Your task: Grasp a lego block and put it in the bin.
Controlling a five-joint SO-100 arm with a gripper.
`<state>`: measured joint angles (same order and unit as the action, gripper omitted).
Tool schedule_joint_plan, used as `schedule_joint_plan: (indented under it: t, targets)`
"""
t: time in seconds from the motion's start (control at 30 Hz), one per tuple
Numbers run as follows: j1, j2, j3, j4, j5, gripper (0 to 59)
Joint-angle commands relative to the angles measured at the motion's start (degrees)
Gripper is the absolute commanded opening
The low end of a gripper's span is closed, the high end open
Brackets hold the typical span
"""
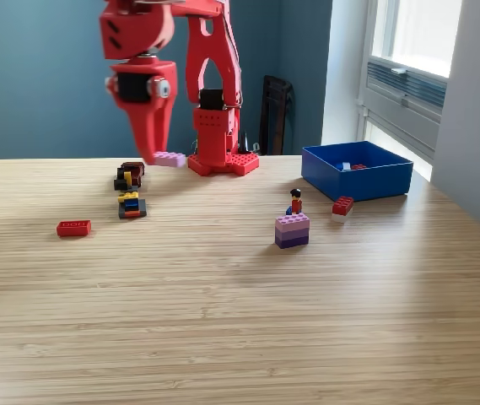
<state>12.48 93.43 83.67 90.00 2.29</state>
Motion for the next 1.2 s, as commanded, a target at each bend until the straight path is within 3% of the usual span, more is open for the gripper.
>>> schedule_joint_plan:
  t: [0.03,0.3,0.43,0.87,1.2]
  targets:
    - [-20.2,12.0,6.7,1.6,3.8,0.1]
    - [-51.1,14.7,9.7,4.2,13.0,0.1]
    - [-61.1,14.7,9.8,4.5,12.1,0.1]
    - [-72.0,14.1,7.2,4.4,6.5,0.1]
    - [-73.3,-5.4,-6.7,4.6,5.7,0.1]
